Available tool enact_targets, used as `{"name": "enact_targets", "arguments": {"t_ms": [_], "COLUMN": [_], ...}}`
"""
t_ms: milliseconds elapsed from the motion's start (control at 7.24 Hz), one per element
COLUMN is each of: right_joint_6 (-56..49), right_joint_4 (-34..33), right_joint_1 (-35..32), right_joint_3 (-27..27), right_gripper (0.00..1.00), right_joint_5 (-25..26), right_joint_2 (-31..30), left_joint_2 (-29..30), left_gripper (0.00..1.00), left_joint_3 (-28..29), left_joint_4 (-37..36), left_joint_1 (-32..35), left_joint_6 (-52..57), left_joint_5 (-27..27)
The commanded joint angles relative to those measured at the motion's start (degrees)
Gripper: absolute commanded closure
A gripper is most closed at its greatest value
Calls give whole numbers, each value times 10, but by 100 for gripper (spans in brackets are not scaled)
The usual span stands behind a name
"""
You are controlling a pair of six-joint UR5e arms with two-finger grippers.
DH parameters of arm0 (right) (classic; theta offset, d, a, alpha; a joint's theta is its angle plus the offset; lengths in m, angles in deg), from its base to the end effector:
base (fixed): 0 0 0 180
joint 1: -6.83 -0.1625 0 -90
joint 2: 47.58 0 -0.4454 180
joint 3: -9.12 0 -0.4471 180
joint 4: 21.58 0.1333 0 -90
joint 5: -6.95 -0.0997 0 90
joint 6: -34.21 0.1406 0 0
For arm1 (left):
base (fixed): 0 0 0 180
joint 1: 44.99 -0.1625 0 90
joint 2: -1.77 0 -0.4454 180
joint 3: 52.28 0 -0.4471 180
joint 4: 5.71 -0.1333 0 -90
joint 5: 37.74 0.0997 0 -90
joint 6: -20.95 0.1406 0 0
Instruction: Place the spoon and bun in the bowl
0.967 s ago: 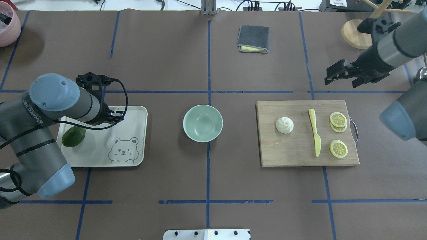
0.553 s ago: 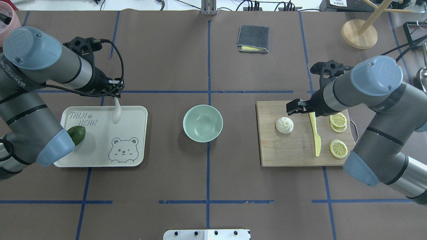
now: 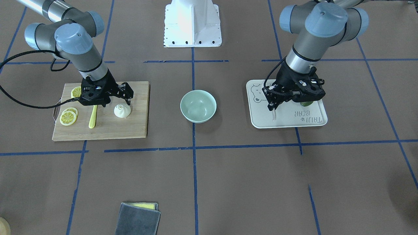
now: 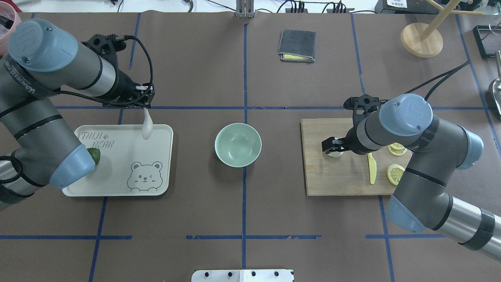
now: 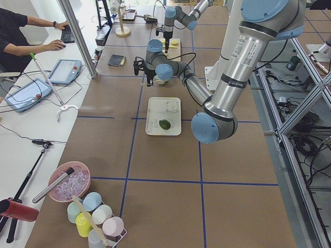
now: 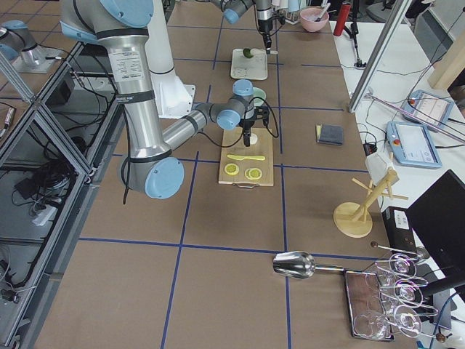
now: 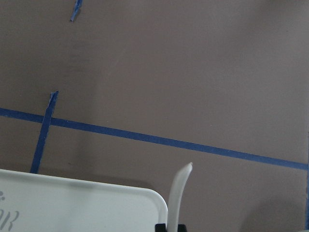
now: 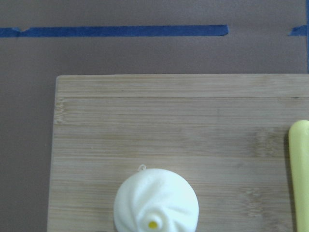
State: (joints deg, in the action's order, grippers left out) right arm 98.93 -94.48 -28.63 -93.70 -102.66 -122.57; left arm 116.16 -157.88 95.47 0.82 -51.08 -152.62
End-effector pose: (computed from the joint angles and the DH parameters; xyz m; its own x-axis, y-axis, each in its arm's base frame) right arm -0.4997 -0.4617 0.4073 0.6724 -0.0150 0.7401 -0.0733 0.9935 0.0867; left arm 0.4266 -0.5453 0.2831 0.5459 -0.1601 -0.8224 0.2666 0.9637 -0.0106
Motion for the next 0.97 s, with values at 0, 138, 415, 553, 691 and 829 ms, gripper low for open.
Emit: {"name": "enact_targets", "arguments": {"t_ms": [0, 138, 415, 553, 691, 829], "right_joint_6": [-2, -3, -3, -4, -7, -9], "right_joint_4": [-2, -2, -4, -4, -4, -4], "right_joint_1": [4, 4, 3, 3, -2, -7], "right_joint_3": [25, 29, 29, 29, 27, 24], "right_gripper": [4, 5, 32, 62, 85, 94], "right_joint_5": [5, 5, 6, 6, 5, 4], "right_joint_2": [24, 24, 27, 27, 28, 28], "left_joint_2": [0, 0, 0, 0, 0, 37], "left_gripper": [100, 100, 100, 100, 100, 100], "left_joint_3": [0, 1, 3, 4, 4, 34], "left_joint_4": [1, 2, 2, 3, 5, 5], "left_joint_1": [0, 0, -1, -5, -9, -31], "left_joint_6": [0, 1, 0, 0, -14, -62], "left_joint_5": [1, 1, 1, 3, 3, 6]}}
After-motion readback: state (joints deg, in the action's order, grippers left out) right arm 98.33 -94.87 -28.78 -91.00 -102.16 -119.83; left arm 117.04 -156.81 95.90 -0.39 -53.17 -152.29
